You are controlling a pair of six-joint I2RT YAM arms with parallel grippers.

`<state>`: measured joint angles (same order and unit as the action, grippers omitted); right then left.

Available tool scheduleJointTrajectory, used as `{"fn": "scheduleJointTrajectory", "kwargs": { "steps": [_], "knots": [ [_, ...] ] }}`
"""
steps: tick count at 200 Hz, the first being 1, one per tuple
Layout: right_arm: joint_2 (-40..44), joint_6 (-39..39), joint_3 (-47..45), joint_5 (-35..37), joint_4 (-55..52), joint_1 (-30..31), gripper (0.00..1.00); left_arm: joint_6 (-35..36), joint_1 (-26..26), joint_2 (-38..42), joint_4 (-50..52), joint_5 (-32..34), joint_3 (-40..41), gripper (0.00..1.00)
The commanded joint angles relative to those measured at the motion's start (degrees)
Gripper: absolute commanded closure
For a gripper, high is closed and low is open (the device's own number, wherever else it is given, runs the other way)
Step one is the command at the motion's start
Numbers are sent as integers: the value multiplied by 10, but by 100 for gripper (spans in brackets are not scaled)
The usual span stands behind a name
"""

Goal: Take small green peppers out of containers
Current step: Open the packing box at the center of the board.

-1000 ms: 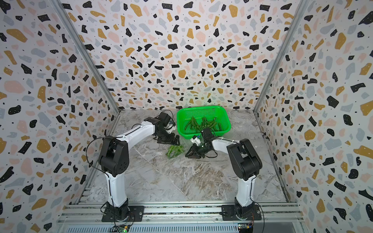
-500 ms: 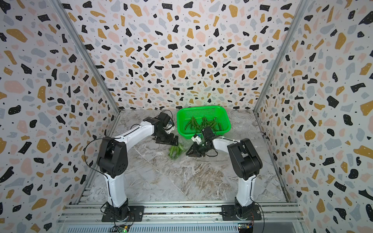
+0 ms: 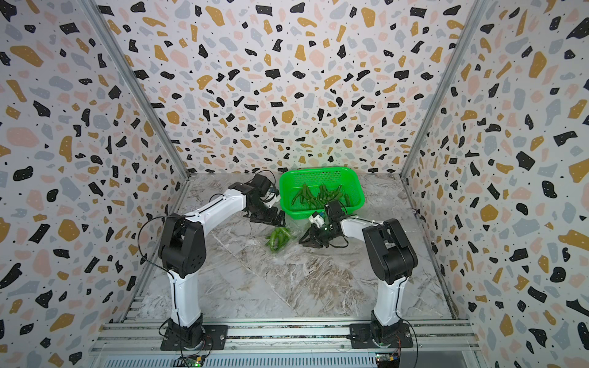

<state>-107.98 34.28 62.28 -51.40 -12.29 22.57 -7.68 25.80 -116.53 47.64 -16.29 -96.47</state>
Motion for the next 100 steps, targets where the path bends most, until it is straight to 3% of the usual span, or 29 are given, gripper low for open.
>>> {"fn": "scheduleJointTrajectory", "kwargs": {
  "steps": [1,100],
  "knots": [
    [21,7,12,1,15,3,73,5,4,-1,-9,-32,5,1],
    [-2,8,34,5,23,14,73,-17,7,-1,-22,-37,27,0]
  ]
}}
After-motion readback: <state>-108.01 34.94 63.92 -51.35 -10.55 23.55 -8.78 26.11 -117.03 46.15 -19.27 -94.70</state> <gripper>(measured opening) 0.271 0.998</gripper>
